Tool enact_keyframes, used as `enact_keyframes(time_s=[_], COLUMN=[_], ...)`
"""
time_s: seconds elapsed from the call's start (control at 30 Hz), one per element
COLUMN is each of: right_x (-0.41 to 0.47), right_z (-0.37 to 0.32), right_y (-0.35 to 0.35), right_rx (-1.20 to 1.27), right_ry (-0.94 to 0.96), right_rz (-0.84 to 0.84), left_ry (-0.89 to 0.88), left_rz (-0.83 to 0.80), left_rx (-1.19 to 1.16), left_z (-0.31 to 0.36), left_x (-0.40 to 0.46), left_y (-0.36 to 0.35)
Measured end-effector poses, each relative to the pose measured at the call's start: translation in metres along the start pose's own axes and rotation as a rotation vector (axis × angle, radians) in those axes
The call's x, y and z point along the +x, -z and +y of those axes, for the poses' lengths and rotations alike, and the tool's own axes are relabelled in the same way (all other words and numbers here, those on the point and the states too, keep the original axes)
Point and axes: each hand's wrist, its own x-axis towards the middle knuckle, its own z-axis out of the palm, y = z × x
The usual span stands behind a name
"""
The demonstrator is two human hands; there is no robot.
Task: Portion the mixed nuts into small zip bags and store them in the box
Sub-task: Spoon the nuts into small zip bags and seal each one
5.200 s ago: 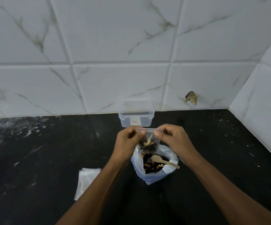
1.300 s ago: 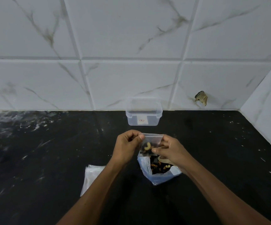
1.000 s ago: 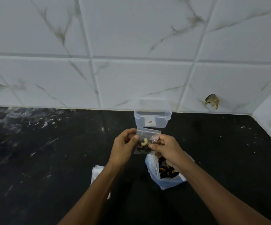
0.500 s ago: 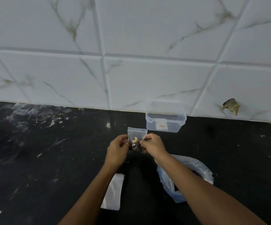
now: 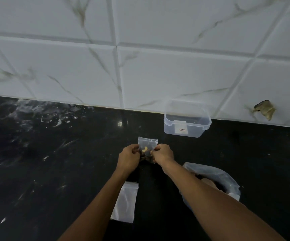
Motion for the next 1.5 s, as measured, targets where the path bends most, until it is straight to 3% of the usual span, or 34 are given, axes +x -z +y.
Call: enact_keyframes(time_s=[0.33,0.53,0.9,1.17,1.5], right_x=[-0.018,-0.073,-0.127,-0.143,-0.148], right_z=[0.004,0.013,0.033,0.037,0.044], right_y=[0.003,0.004,-0.027,-0.046,-0.046], right_rx=[-0.027,-0.054,-0.253,-0.187,-0.106], right_ry=[0.021,0.100,-0.022,-0.086,0.004], right_rz=[-0.032,-0.081,-0.209,-0.207,-0.167], left_ry=[0.010,0.013,0.187,0.204,0.206], left_rz=[-0.047,0.092,0.119,0.112,0.125], left_rx=[0.049,0.080,0.252,0.254,0.254], left_z=[0.000,-0.010,-0.057,-0.064,-0.066], left_x=[-0.012,-0.062,-0.105,-0.120,-0.125], left_y=[0.006,0.037,0.045,0.031,0.034])
